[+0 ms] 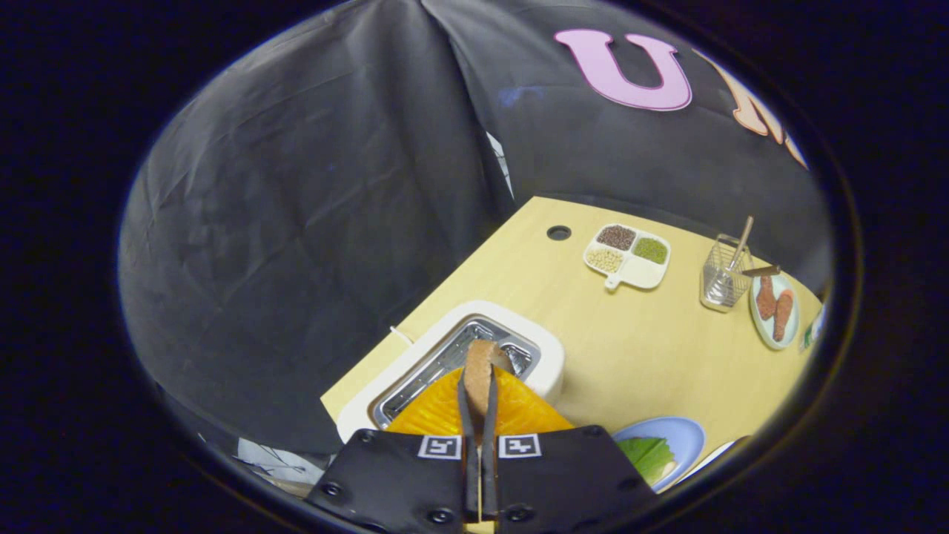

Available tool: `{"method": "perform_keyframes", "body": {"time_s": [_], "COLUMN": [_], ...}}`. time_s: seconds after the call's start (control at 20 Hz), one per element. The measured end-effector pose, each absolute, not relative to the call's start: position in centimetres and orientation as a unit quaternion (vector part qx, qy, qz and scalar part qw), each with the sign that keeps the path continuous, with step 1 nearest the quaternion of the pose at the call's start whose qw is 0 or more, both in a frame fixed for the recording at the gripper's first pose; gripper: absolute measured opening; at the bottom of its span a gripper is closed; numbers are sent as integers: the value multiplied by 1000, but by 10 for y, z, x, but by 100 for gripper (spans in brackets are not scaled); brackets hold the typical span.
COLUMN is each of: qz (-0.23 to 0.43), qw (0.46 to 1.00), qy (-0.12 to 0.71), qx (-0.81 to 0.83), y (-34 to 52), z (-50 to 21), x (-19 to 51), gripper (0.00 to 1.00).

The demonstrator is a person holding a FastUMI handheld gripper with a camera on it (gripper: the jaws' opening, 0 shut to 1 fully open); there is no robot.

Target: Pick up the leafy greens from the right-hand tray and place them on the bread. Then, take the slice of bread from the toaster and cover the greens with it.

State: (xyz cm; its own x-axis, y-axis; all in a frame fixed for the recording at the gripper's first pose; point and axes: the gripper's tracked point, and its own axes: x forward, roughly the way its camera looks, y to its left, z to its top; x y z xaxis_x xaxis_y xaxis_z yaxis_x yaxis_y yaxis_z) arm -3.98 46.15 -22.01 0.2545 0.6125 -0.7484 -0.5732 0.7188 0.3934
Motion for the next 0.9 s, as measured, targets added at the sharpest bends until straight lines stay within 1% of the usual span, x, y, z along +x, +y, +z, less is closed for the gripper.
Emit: {"method": "perform_keyframes", "body": {"time_s": [0.05, 0.7, 0.9], "qz": [380, 395, 404], "qw": [790, 810, 820], "qy": [480, 427, 404], "qx": [22, 73, 43], "y": [460, 398, 378], "z": [-215, -149, -142], "x": [-40, -30, -34], "gripper": [4, 4, 4]}}
